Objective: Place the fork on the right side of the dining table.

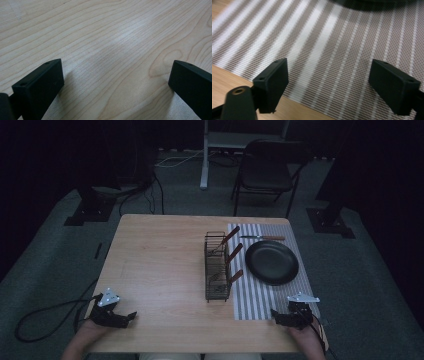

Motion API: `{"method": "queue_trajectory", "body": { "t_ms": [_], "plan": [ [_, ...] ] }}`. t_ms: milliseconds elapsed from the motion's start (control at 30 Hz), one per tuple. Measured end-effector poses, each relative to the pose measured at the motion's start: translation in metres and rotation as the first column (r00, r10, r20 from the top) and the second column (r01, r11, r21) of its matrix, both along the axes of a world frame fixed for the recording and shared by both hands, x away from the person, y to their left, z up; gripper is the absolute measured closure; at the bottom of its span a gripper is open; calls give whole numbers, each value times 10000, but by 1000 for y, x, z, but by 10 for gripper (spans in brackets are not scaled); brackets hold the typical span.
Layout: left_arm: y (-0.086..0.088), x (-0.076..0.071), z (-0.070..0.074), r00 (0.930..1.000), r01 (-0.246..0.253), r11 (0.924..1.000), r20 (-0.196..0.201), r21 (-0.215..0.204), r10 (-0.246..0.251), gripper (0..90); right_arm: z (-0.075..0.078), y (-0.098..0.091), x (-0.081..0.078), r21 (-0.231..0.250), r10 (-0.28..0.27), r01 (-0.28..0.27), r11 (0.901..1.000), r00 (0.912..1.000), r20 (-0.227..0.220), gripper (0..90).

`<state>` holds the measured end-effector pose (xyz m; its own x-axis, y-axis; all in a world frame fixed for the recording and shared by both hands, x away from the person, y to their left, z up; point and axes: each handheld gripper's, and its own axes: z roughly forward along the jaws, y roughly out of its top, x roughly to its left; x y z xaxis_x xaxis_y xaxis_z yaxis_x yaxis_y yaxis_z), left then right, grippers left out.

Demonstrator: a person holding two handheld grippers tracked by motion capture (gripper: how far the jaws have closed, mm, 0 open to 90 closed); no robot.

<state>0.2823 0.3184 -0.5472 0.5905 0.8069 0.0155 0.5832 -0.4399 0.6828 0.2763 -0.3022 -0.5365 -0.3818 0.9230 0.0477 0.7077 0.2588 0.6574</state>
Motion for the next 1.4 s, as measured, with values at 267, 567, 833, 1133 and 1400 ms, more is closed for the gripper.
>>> {"method": "queue_trajectory", "body": {
  "t_ms": [267, 567, 833, 1133, 1400],
  "plan": [
    [0, 0, 0, 10000, 6, 10000, -6, -3, -6, 0, 19, 12, 7, 647, 296, -323, 9974, 9987, 422, 174],
    [0, 0, 0, 10000, 8, 10000, -6, -2, -8, 0, 33, 26, 21, 980, 600, -659, 9930, 9962, 624, 174],
    [0, 0, 0, 10000, 7, 10000, -7, -6, -7, 0, 44, 35, 34, 1068, 769, -845, 9907, 9944, 730, 175],
    [0, 0, 0, 10000, 9, 10000, -6, -4, -9, 0, 61, 40, 52, 957, 990, -1079, 9895, 9907, 934, 201],
    [0, 0, 0, 10000, 6, 10000, -4, -3, -6, 0, 73, 45, 64, 1055, 1126, -1251, 9865, 9867, 1171, 202]
  ]
}}
